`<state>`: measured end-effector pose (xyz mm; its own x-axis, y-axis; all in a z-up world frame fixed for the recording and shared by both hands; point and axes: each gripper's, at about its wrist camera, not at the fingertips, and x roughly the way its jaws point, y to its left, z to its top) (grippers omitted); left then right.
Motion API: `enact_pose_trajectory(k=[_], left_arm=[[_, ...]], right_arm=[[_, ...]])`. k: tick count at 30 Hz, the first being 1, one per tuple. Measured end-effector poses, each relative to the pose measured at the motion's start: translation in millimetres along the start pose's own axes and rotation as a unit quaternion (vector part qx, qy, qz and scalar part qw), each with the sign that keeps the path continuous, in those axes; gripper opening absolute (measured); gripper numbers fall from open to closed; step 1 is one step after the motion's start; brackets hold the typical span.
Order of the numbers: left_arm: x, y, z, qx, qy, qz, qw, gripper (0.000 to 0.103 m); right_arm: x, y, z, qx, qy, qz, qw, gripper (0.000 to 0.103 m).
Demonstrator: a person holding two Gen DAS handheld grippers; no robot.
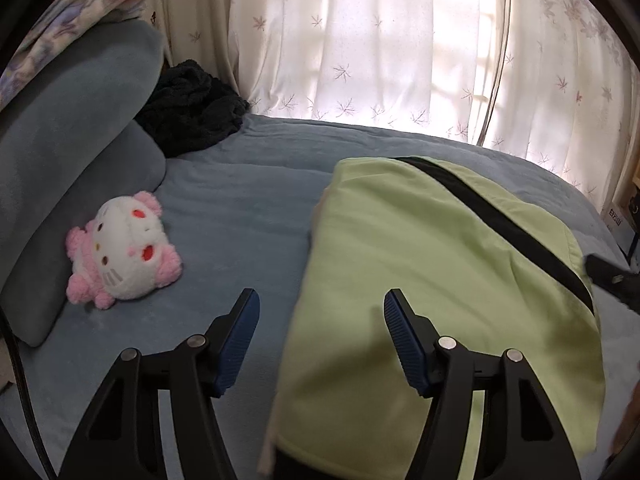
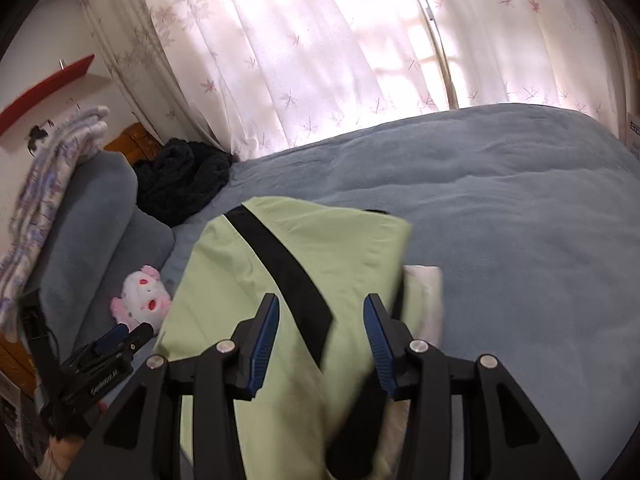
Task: Fold large clothes
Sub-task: 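Carry the lifted bundle with both tools toward the white clothes stack, then lower the bundle onto the white stack and open both tools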
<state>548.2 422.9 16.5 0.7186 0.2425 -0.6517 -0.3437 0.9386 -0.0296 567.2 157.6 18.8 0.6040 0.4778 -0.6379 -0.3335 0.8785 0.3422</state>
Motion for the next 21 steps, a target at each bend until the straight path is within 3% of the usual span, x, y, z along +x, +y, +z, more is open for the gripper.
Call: enact_pose_trajectory(k=[3,6,12,16,21], left_arm=[[22.6,-16.5,3.9,0.004,-0.001,0.005,1.0000,0.063],[44.7,-26.3,5.4,0.020,-0.002,0.042,0.9989,0.064],[79.3,-19.7,9.8,-0.008,0.020,0.052,0.9984,0.066],[93.0,-21.9,6.5,0.006,0.015,0.074,0.9971,0.066],[100.7,-14.0,1.5,-0.012,0.015,0.062,0.9979,0.066]], right_arm=[[39.6,21.1,0.2,-0.044,0.001,-0.036,0.998,0.044],[71.0,19.9,2.4,-0.062,-0.003,-0.076,0.995,0.044],[109.0,-19.2,12.7,0.008,0.033,-0.058,0.998,0.044],[122.6,-14.9,5.8,-0.010,0.037,-0.068,0.997,0.045],[134.6,-15.4,-0.8,-0.016,0.032,-0.066,0.997,0.046]])
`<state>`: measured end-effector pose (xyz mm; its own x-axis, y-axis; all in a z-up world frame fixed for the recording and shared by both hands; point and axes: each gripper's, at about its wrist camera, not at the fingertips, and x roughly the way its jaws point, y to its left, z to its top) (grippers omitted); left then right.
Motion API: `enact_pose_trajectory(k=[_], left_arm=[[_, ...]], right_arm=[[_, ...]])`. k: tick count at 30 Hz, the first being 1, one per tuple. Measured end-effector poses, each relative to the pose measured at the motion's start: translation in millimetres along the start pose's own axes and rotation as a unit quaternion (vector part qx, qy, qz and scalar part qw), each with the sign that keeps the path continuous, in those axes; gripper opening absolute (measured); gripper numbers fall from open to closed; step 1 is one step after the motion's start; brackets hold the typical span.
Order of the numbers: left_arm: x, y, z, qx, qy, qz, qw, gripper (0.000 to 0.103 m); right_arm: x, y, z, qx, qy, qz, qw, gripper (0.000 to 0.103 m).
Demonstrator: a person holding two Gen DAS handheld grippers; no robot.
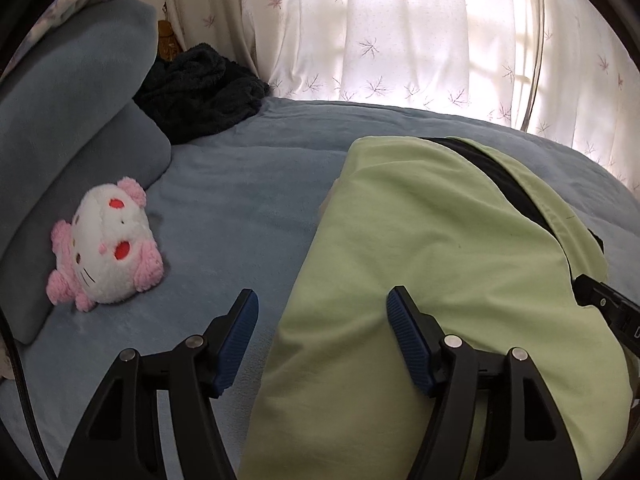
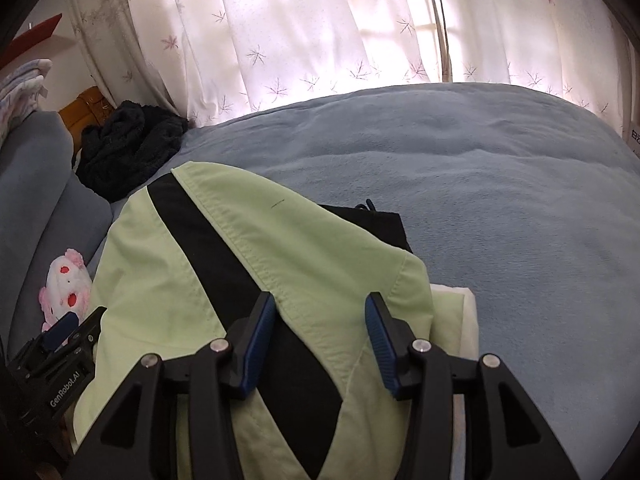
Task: Fold large clothes
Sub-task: 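Lower the bundle onto the white stack and open both tools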
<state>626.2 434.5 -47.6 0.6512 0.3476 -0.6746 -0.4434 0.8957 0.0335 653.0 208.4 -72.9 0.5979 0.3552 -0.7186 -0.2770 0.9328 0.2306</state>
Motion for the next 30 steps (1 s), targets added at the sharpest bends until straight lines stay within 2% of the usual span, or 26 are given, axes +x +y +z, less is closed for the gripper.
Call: enact_pose_trajectory(k=[10,13,17,24,30], left_arm=[[-4.8,5.2,-7.8,-0.015,-0.004,-0.009,0.9998,0.070],[-16.4,10.4,-8.4,-0.022,0.006,-0.022,0.9995,0.075],[-47.2,16.6,-12.3,-0.023,0.023,-0.030,0.9990,0.075],[-147.8,22.9,-24.8,-0.004,0.022,-0.049,0.9985,0.076],[-268.8,25.8,-38.3,0.006,-0.003,-0.069,0.9976,0.077]], right_arm=[[2.8,1.2,-7.8,-0.007,-0.004,-0.010,1.000,0.046],[-11.0,-0.3,-7.0,-0.010,-0.004,-0.017,1.000,0.048],[-47.0,-5.3,-11.8,-0.003,0.008,-0.014,1.000,0.048],[-146.8,-4.2,-35.9,-0.021,0.023,-0.001,1.000,0.048],[-258.5,4.6,-59.3,-0.036,0.017,0.010,0.999,0.048]])
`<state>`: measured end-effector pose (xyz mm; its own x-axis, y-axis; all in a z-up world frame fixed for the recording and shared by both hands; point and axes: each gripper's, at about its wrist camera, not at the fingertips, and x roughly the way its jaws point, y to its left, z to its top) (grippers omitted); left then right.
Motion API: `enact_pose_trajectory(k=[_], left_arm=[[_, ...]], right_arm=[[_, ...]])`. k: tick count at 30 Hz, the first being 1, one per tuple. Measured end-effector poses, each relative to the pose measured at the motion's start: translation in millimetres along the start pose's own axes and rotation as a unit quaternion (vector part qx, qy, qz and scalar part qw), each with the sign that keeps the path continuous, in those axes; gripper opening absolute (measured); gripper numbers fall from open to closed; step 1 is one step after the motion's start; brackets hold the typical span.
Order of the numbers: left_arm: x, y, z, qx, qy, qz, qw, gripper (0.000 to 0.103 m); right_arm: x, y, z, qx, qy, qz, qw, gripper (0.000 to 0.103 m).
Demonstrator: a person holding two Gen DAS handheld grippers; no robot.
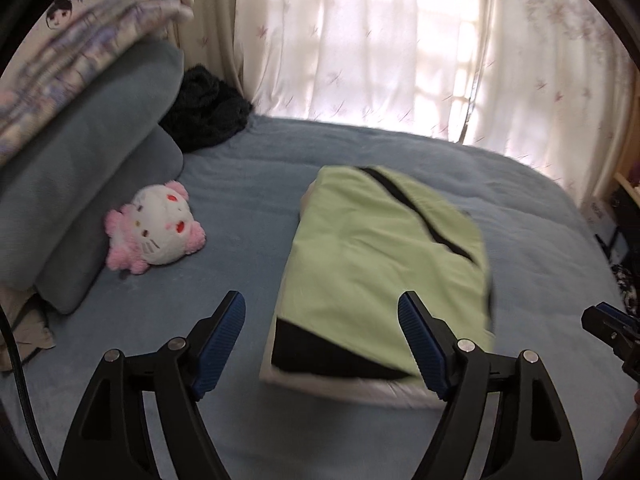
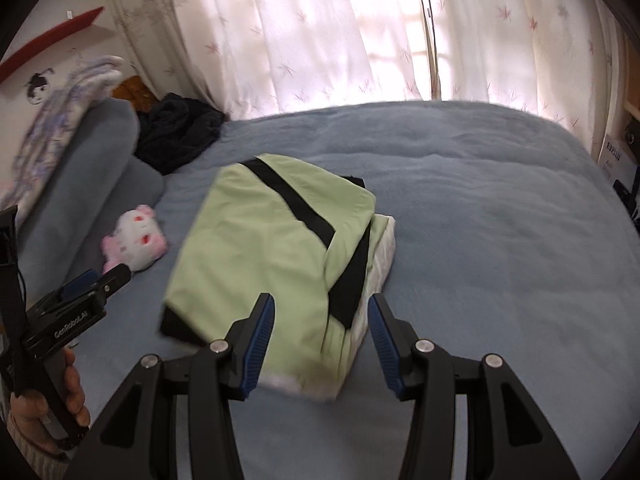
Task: Fold large clothes
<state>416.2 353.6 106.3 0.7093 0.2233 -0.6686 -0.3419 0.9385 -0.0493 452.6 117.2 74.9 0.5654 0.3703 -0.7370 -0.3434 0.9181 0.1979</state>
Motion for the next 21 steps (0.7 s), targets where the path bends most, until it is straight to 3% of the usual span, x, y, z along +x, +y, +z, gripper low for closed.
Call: enact_pose_trajectory(k=[8,13,16,21], left_arm=[[-157.0,-17.7,-27.1,0.003,-0.042,-0.036,0.9985,0.080],[-233.1,-37.2,-72.1,0.028,-0.068,-0.067,0.9951,0.085],[-263.8,-49.7,-114.8,0.038,-0.072,-0.091,0.9924,0.087],[-288.1,-72.7,-187.6,0.054,-0.076,-0.117,0.9888,0.089]], right_arm=[[-165.2,15.7,-37.2,-0.012,-0.032,0.038,0.999,0.048],[-251.2,17.7,-76.0,-0.029,-0.063,0.051,0.996,0.053],[-279.6,12.2,-112.0,-0.027,-0.060,0.064,0.996,0.053],[-292.5,-0.9,-180.5,-0.028,-0.048,0.069,0.996,0.053]])
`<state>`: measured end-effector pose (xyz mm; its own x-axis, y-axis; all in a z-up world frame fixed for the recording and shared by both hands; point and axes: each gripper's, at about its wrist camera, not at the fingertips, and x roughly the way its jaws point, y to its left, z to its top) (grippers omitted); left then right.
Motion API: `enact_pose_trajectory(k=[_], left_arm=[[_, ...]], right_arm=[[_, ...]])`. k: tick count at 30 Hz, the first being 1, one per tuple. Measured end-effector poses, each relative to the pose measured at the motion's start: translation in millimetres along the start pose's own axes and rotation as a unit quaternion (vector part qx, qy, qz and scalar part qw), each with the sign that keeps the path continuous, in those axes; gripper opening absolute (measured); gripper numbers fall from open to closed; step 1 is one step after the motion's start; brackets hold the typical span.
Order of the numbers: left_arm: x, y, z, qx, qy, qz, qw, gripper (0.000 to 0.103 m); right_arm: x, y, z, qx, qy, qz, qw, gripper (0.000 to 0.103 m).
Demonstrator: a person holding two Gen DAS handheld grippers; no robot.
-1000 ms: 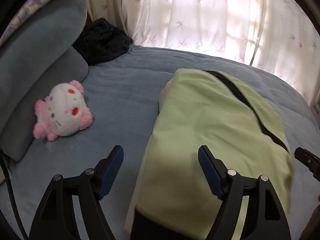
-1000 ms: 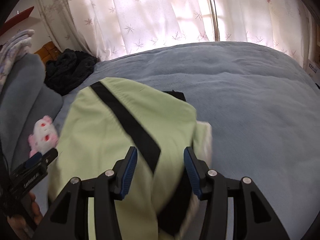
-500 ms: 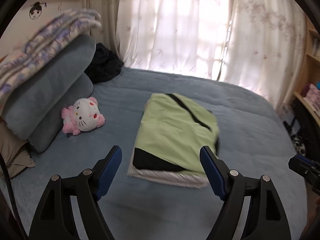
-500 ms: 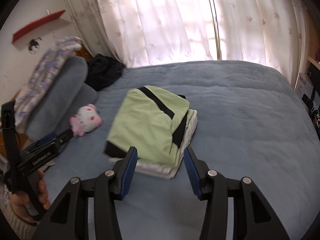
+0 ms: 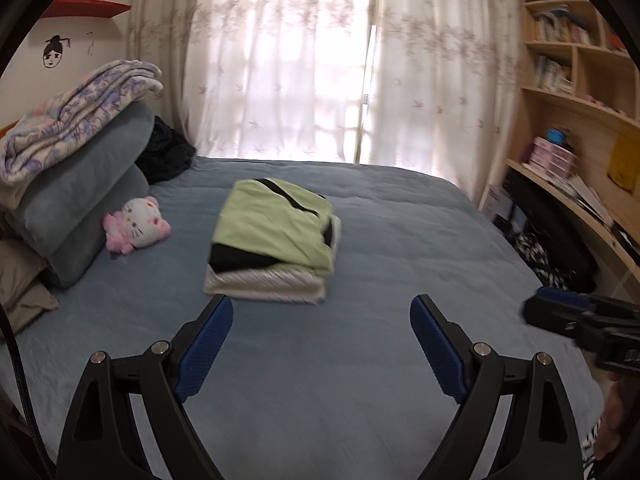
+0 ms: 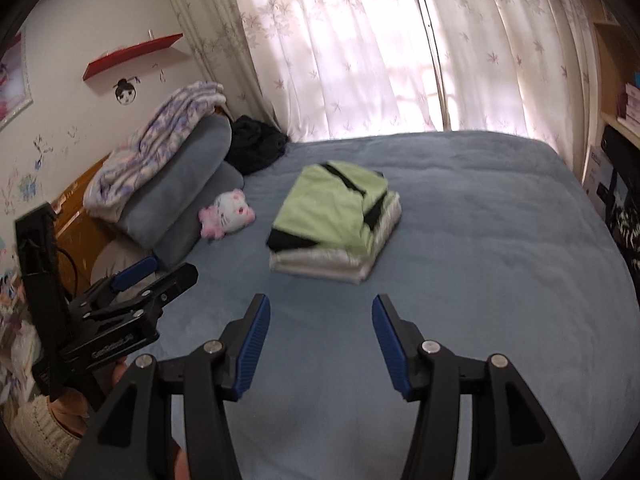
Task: Fold large clothes
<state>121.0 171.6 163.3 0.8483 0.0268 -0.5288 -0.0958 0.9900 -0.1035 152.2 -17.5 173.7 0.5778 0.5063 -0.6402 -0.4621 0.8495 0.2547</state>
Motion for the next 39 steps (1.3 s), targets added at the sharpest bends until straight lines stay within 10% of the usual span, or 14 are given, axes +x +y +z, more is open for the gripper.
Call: enact_pose_trajectory(k=[9,17,24,39], left_arm=[[4.7,-49.2,-89.0,0.002,0.025,-0.034,0.9991,0.094],[13.4,-77.5,-132.2,0.022,0.033,0.019,0.9990,0.100],[28.8,-79.3,-170.9,-0.006,0.077,0.020,0.9968,0.101],[38.4,-63.8,-216.9,-0.007,0.133,0.032,0.9906,0.101]], right_arm=[[3.6,-47.8,-103.4,0.054,0.012,-0.040,0.998,0.053],[1.3,-76.4,-157.1,0.088,0.000,-0.112,0.990,0.070],[-3.0,-81.2,-195.3,0.106,-0.009,-0.140,0.984,0.088],[14.1,-71.9,-237.2,0.101,0.024,-0.140,0.985,0.089]])
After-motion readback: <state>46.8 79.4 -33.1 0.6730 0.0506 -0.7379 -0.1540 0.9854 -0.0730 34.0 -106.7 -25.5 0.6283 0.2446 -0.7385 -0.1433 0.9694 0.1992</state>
